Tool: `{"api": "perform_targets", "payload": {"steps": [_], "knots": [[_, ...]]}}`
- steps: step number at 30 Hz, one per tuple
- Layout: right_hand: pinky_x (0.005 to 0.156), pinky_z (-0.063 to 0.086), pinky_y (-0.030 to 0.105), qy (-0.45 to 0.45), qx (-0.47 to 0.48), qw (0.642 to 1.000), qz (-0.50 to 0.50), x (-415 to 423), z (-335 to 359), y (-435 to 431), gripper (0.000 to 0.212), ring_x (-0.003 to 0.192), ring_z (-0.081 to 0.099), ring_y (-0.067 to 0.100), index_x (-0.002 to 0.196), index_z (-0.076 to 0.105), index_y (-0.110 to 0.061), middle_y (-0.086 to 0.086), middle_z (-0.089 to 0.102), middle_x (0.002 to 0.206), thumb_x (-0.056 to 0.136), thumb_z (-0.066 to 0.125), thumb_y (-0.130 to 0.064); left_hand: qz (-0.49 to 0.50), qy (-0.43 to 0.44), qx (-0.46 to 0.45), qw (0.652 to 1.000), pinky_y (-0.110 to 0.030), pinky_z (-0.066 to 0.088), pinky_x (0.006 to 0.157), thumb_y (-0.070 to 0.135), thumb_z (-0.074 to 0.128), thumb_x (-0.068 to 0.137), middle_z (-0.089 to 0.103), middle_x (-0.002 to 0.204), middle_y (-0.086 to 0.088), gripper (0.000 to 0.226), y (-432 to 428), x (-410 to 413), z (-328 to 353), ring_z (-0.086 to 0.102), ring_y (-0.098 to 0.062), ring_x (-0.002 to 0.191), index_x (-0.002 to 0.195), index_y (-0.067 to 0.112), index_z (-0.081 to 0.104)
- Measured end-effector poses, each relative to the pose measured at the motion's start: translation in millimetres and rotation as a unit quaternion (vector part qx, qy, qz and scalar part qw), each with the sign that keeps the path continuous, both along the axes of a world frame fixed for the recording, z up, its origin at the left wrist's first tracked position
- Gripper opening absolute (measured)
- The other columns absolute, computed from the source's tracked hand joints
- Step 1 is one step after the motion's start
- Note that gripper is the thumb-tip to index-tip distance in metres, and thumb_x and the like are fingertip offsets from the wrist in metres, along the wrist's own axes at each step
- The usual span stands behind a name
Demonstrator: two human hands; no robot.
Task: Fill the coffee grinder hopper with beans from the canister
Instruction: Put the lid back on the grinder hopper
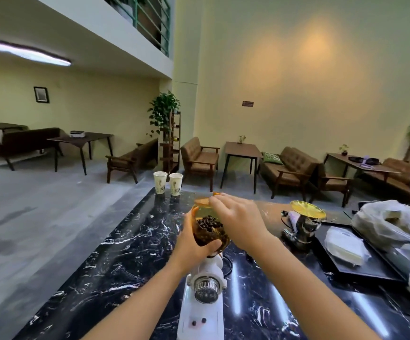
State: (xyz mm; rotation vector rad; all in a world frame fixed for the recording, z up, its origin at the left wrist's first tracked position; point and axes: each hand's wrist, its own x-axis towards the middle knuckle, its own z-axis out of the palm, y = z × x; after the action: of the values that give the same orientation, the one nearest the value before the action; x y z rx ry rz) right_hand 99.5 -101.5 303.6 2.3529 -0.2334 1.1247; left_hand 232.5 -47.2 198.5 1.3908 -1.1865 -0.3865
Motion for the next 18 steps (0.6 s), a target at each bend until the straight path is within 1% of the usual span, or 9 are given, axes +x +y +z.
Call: {"api": "perform_targets", "payload": {"steps": [2, 4, 6, 8, 9, 11, 13, 15, 18], "knots": [[0.053, 0.057, 0.028, 0.026, 0.004, 1.000, -0.009, 0, -9, -2, 0.023, 0.070, 0.069, 0.021, 0.084, 0.070, -0.010, 0.004, 0.073, 0.078, 0.063, 0.079, -0.016, -0.003, 0.002, 0.002, 1.000, -0.037, 0.049, 0.097, 0.052, 0.081, 0.059, 0.053, 0.122, 0.015, 0.096, 0, 0, 0, 0.055, -0.005, 0.114, 0.136, 0.035, 0.027], [0.049, 0.057, 0.027, 0.035, 0.013, 0.999, -0.008, -3, -12, -2, 0.024, 0.070, 0.070, 0.019, 0.085, 0.071, -0.014, 0.001, 0.073, 0.081, 0.063, 0.079, -0.018, -0.002, 0.008, 0.006, 1.000, -0.035, 0.050, 0.096, 0.051, 0.081, 0.059, 0.053, 0.120, 0.016, 0.096, 1, 0, 0, 0.055, -0.004, 0.112, 0.137, 0.033, 0.028], [0.044, 0.055, 0.028, 0.039, 0.019, 0.999, -0.011, -5, -13, -3, 0.013, 0.064, 0.068, 0.018, 0.085, 0.071, -0.017, -0.001, 0.073, 0.083, 0.075, 0.067, -0.025, -0.007, 0.012, 0.009, 1.000, -0.029, 0.051, 0.092, 0.049, 0.082, 0.060, 0.056, 0.119, 0.013, 0.098, 2, 0, -1, 0.057, -0.004, 0.111, 0.140, 0.029, 0.027], [0.045, 0.055, 0.029, 0.041, 0.045, 0.998, -0.010, -5, -12, -5, 0.027, 0.062, 0.068, 0.018, 0.087, 0.071, -0.017, -0.002, 0.074, 0.086, 0.084, 0.050, -0.034, -0.016, 0.017, 0.011, 1.000, -0.019, 0.049, 0.085, 0.041, 0.082, 0.064, 0.056, 0.117, 0.014, 0.096, 2, 0, 1, 0.057, 0.000, 0.108, 0.141, 0.027, 0.026], [0.046, 0.055, 0.030, 0.043, 0.054, 0.998, -0.009, -6, -12, -5, 0.030, 0.063, 0.069, 0.019, 0.087, 0.071, -0.017, -0.002, 0.074, 0.087, 0.085, 0.046, -0.035, -0.017, 0.019, 0.011, 1.000, -0.018, 0.048, 0.085, 0.040, 0.082, 0.064, 0.055, 0.117, 0.015, 0.096, 2, 0, 1, 0.057, -0.001, 0.108, 0.141, 0.027, 0.026], [0.047, 0.056, 0.031, 0.037, 0.043, 0.998, -0.004, -8, -11, -2, 0.031, 0.064, 0.069, 0.019, 0.086, 0.072, -0.015, -0.001, 0.074, 0.083, 0.085, 0.047, -0.034, -0.018, 0.020, 0.012, 1.000, -0.024, 0.050, 0.089, 0.045, 0.082, 0.062, 0.055, 0.119, 0.014, 0.099, 1, 0, 1, 0.057, -0.005, 0.110, 0.142, 0.028, 0.026], [0.050, 0.057, 0.029, 0.024, 0.023, 0.999, 0.010, -9, -10, 1, 0.029, 0.067, 0.070, 0.018, 0.086, 0.073, -0.014, -0.001, 0.075, 0.083, 0.086, 0.051, -0.033, -0.016, 0.021, 0.017, 0.999, -0.036, 0.053, 0.094, 0.049, 0.082, 0.061, 0.056, 0.122, 0.012, 0.098, 0, 1, -1, 0.058, -0.009, 0.112, 0.140, 0.033, 0.026], [0.052, 0.057, 0.028, 0.022, 0.026, 0.999, 0.014, -10, -10, 4, 0.029, 0.069, 0.071, 0.018, 0.086, 0.074, -0.014, -0.001, 0.076, 0.083, 0.086, 0.052, -0.033, -0.013, 0.024, 0.021, 0.999, -0.045, 0.053, 0.095, 0.050, 0.083, 0.061, 0.057, 0.123, 0.010, 0.096, -1, 2, -2, 0.059, -0.012, 0.113, 0.137, 0.036, 0.027], [0.058, 0.060, 0.032, 0.038, 0.026, 0.999, -0.004, -10, -15, 3, 0.031, 0.079, 0.072, 0.021, 0.087, 0.075, -0.016, 0.000, 0.076, 0.088, 0.084, 0.052, -0.035, -0.011, 0.019, 0.023, 0.999, -0.047, 0.054, 0.094, 0.054, 0.084, 0.060, 0.058, 0.123, 0.007, 0.099, -2, 3, -4, 0.060, -0.014, 0.112, 0.139, 0.034, 0.027]]}}
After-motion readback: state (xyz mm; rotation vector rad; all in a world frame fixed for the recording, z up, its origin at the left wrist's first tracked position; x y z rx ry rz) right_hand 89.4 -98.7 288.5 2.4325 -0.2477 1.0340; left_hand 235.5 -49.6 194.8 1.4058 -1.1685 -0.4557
